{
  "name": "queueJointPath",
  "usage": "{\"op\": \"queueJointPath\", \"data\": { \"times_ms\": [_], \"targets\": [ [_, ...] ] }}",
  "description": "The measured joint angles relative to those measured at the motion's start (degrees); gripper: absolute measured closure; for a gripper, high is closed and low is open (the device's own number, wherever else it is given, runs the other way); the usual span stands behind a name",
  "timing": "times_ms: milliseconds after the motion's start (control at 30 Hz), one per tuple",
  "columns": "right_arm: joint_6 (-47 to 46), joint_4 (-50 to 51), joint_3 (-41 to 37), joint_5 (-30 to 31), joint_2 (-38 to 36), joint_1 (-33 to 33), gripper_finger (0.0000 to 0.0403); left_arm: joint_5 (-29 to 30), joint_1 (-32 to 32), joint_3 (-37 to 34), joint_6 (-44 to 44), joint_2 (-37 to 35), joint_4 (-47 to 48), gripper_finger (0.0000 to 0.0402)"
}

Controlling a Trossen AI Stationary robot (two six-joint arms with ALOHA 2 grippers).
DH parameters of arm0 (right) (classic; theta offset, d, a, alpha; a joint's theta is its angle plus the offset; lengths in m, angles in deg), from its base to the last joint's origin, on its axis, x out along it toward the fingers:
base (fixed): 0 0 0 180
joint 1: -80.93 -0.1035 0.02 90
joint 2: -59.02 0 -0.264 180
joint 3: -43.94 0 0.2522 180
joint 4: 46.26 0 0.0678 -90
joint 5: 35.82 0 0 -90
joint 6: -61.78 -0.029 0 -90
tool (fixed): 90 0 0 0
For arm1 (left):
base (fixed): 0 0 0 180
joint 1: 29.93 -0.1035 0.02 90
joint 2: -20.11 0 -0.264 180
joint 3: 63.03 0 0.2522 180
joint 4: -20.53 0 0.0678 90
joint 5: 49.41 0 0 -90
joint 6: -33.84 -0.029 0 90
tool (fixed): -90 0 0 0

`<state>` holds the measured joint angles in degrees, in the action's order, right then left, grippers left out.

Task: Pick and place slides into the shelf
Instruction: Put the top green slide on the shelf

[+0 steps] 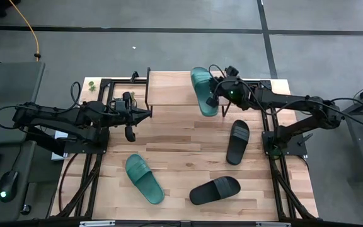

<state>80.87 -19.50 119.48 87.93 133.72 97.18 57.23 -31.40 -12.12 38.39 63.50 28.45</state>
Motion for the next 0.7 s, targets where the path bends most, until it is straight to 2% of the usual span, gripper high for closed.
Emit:
{"op": "queueJointPath", "data": {
  "times_ms": [200,367,700],
  "targets": [
    [0.6,-3.5,-2.9,-2.8,-0.1,3.1,0.0403,0.0,0.0,0.0,0.0,0.0,0.0,0.0399],
    [2.9,-8.0,-5.4,-2.7,-0.1,5.2,0.0403,0.0,0.0,0.0,0.0,0.0,0.0,0.0399],
    [2.8,-8.1,-5.4,-3.1,-0.1,7.6,0.0403,0.0,0.0,0.0,0.0,0.0,0.0,0.0399]
  ]
}}
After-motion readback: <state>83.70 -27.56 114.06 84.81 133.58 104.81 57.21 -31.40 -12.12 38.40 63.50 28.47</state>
